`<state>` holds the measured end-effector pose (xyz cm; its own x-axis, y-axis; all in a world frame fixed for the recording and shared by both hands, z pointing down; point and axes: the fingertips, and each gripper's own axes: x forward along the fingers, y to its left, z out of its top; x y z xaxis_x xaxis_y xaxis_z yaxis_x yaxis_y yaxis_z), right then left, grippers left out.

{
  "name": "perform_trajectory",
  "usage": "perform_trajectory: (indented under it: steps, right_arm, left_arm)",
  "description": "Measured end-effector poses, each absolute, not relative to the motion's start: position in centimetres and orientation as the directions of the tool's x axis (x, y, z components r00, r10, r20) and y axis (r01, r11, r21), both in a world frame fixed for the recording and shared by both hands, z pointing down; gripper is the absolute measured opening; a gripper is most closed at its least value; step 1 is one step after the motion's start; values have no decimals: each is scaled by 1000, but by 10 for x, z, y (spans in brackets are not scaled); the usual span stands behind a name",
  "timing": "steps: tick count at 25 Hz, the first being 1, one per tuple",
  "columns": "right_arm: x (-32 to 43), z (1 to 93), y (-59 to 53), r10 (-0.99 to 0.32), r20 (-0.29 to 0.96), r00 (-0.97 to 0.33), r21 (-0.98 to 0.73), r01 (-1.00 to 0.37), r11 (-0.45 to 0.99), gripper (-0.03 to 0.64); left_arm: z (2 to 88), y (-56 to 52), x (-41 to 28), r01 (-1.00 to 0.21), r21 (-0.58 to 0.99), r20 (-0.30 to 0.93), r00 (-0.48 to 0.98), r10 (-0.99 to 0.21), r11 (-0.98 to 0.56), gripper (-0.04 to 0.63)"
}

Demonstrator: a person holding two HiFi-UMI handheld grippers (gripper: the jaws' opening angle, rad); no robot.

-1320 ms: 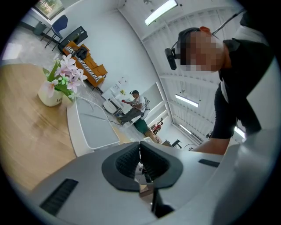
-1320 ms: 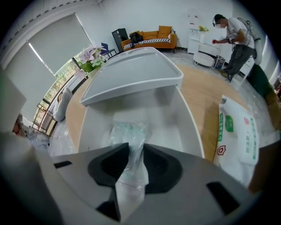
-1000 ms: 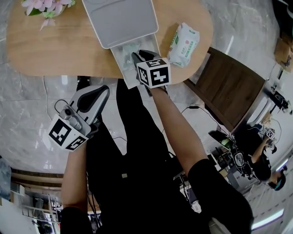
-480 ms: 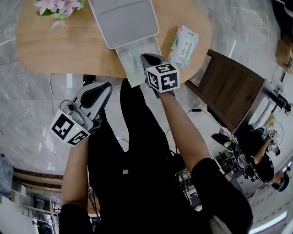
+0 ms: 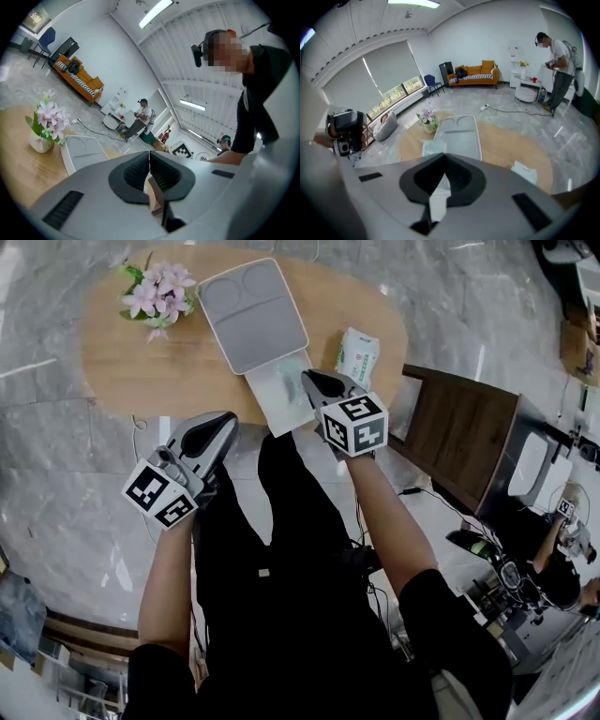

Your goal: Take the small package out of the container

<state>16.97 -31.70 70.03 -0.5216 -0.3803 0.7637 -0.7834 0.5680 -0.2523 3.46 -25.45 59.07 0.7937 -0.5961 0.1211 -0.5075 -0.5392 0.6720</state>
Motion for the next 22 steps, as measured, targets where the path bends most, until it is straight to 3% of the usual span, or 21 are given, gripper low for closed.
perform_trajectory:
  steps: [13,22]
  right_arm:
    - [164,422,-368,-596,450,-665,-266,-737,621,14]
    - [178,269,-349,-656,176,-734,-222,-679,700,14]
  left_arm:
    - [392,-311,41,-535,491,26,798,-602,-688,18]
    - [269,-311,51,-532,318,-43,819,-573,-785,18]
